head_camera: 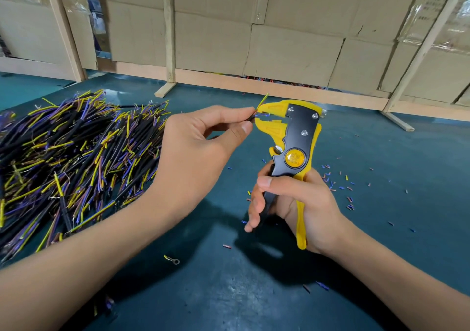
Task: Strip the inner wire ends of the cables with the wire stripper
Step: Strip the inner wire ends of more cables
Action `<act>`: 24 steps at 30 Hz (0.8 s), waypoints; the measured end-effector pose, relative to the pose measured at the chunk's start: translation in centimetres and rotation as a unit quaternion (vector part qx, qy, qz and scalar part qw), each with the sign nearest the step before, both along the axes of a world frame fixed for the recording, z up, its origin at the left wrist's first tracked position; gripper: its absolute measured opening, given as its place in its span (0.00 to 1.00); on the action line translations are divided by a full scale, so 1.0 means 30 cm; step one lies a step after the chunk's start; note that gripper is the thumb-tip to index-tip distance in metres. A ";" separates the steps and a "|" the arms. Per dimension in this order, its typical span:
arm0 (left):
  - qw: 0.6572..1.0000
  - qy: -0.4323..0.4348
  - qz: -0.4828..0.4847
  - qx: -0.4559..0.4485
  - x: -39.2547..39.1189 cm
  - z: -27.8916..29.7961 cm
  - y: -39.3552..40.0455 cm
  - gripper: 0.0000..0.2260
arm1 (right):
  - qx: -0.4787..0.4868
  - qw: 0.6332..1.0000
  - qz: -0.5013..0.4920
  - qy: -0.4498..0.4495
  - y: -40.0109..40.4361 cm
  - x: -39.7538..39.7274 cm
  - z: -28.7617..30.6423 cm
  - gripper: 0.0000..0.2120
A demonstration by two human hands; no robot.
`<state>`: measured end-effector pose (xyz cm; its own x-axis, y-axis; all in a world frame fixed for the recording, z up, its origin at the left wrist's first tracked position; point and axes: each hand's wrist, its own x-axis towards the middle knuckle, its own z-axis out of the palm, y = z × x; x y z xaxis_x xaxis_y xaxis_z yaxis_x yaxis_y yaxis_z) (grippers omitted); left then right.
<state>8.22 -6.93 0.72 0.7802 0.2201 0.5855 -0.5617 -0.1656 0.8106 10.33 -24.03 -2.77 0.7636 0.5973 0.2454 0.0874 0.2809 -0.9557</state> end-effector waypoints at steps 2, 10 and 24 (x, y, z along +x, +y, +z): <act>1.000 -0.005 0.024 0.017 -0.010 0.000 -0.009 0.08 | -0.002 1.000 0.005 -0.006 -0.002 0.002 -0.002 0.07; 0.996 -0.024 0.078 0.021 -0.022 -0.007 -0.026 0.12 | 0.016 1.000 0.007 0.001 0.000 0.004 -0.009 0.06; 0.995 -0.031 -0.015 0.095 0.005 -0.043 -0.012 0.11 | 0.093 0.987 -0.106 0.072 0.003 0.023 0.029 0.08</act>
